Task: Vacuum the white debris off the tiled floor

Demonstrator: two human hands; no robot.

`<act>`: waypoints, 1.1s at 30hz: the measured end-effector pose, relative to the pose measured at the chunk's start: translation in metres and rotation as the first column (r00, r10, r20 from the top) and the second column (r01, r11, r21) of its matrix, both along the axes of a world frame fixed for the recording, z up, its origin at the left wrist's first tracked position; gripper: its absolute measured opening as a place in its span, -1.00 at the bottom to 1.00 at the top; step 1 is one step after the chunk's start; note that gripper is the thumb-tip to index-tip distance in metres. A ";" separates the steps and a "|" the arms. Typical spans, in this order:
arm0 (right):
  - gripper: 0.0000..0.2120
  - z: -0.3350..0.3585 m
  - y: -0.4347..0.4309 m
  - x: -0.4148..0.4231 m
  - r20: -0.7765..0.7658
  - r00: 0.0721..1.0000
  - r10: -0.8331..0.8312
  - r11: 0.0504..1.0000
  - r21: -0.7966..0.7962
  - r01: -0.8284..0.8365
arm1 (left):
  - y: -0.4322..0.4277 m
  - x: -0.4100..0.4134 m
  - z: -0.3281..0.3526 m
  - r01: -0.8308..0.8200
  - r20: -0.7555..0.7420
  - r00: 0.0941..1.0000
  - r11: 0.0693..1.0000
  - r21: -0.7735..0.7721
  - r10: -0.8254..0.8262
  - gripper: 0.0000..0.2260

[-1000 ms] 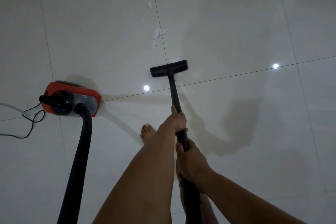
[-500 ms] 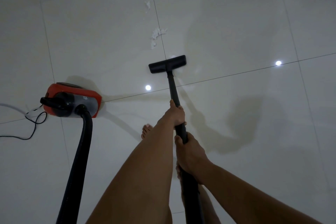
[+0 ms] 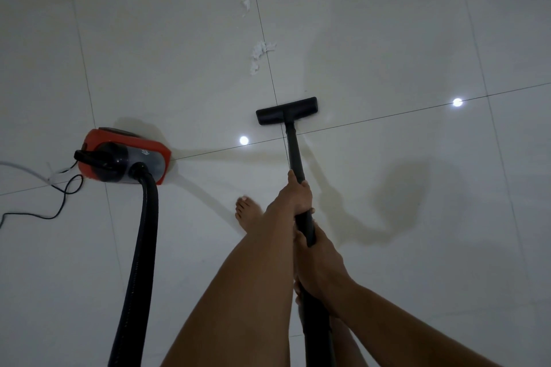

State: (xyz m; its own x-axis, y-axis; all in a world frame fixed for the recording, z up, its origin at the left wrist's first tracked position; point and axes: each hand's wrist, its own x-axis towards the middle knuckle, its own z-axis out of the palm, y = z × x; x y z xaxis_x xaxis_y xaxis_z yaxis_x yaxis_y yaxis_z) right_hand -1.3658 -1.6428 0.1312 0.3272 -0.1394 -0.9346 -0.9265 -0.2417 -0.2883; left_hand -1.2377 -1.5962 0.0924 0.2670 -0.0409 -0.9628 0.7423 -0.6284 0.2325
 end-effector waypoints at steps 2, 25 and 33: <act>-0.32 0.008 0.001 0.001 0.002 1.000 0.006 1.000 -0.014 -0.006 | -0.001 0.000 0.001 -0.008 0.003 1.000 1.000 -0.011 0.008 -0.43; -0.30 -0.008 0.015 0.069 0.031 0.974 0.223 0.969 -0.120 -0.218 | 0.024 0.054 -0.040 -0.062 -0.032 0.998 0.998 0.012 0.063 -0.41; -0.56 -0.002 0.027 0.109 0.011 0.967 0.254 0.963 -0.098 -0.252 | 0.037 0.092 -0.050 -0.118 0.003 0.993 0.993 0.001 0.118 -0.40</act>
State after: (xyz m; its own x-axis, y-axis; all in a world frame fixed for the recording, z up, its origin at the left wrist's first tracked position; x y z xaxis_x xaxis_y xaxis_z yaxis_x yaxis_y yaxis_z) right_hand -1.2565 -1.6155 0.1292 0.3851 -0.1374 -0.9126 -0.8249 -0.4947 -0.2736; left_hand -1.1454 -1.5590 0.0423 0.2730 -0.0078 -0.9620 0.8105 -0.5369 0.2344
